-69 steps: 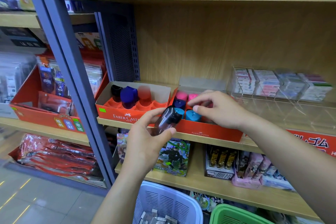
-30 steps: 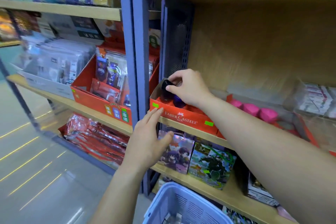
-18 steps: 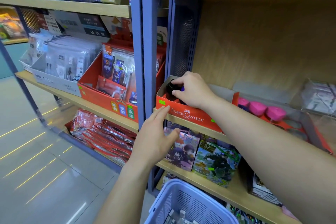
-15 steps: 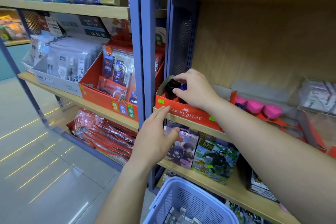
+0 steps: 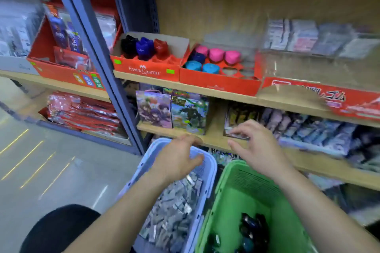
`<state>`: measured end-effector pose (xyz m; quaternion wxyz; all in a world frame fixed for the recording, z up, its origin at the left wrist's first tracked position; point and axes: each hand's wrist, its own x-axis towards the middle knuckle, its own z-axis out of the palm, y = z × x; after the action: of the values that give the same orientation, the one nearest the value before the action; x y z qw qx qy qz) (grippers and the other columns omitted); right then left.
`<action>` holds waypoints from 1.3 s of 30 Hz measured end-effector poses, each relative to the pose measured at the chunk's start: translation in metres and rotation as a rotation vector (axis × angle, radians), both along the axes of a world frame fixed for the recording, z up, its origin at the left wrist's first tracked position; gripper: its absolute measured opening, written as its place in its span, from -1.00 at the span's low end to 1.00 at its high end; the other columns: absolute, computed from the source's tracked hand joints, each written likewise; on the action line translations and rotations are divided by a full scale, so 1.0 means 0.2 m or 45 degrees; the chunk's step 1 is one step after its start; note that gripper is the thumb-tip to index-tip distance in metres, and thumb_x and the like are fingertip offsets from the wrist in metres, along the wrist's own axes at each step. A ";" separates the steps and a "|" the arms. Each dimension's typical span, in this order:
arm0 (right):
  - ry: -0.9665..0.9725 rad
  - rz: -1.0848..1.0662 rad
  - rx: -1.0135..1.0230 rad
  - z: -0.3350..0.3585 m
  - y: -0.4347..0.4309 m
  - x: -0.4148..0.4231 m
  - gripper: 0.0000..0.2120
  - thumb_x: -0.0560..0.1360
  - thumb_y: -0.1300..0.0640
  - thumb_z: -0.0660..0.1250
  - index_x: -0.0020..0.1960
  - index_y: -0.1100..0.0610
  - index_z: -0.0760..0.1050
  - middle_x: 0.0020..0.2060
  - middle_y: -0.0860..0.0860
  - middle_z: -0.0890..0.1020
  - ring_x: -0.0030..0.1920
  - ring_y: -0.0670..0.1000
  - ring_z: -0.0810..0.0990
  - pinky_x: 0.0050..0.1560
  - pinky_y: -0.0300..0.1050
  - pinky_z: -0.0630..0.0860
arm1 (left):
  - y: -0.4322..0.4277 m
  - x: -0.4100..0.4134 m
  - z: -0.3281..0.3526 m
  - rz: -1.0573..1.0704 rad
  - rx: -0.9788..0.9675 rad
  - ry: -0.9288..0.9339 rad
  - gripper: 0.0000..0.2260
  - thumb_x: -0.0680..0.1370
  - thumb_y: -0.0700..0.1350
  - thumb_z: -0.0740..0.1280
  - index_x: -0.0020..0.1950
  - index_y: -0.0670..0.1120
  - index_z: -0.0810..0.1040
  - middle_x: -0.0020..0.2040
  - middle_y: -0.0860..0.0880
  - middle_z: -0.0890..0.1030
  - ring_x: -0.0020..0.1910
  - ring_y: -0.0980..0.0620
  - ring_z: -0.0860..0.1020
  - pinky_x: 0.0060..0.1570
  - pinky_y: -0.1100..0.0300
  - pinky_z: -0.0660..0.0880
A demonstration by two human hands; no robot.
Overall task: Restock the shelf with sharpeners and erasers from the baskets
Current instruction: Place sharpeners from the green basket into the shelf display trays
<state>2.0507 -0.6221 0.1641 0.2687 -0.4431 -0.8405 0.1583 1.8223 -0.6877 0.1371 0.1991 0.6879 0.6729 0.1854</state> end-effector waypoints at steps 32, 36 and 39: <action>-0.086 -1.021 -1.331 -2.00 -0.35 0.53 -0.41 0.50 0.23 0.46 0.42 -0.09 0.31 0.35 0.14 0.45 0.29 0.22 0.50 0.29 0.07 0.48 | -0.16 1.10 -1.94 0.642 -1.129 -0.727 -0.54 0.62 -0.18 0.37 0.49 -0.04 0.33 0.23 -0.04 0.58 0.15 -0.02 0.57 0.22 0.06 0.54; -0.046 -0.900 -1.386 -2.02 -0.36 0.53 -0.46 0.54 0.33 0.36 0.48 0.06 0.39 0.31 0.10 0.56 0.28 0.13 0.56 0.31 -0.08 0.43 | -0.14 1.12 -1.99 0.726 -1.118 -0.838 -0.61 0.57 -0.30 0.41 0.34 -0.04 0.42 0.07 -0.03 0.59 0.05 -0.02 0.58 -0.01 0.23 0.53; 0.014 -0.865 -1.421 -2.04 -0.34 0.53 -0.57 0.53 0.33 0.35 0.36 0.08 0.52 0.22 0.07 0.63 0.19 0.08 0.60 0.20 -0.17 0.47 | -0.12 1.12 -1.99 0.744 -1.094 -0.877 -0.65 0.53 -0.36 0.42 0.17 0.00 0.46 -0.09 0.01 0.57 -0.08 0.03 0.56 -0.23 0.39 0.47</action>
<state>2.1567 -0.6895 -0.2434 0.0375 -0.7561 -0.4440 0.4793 2.0453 -0.7125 -0.2612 0.6047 0.2344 0.7451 0.1560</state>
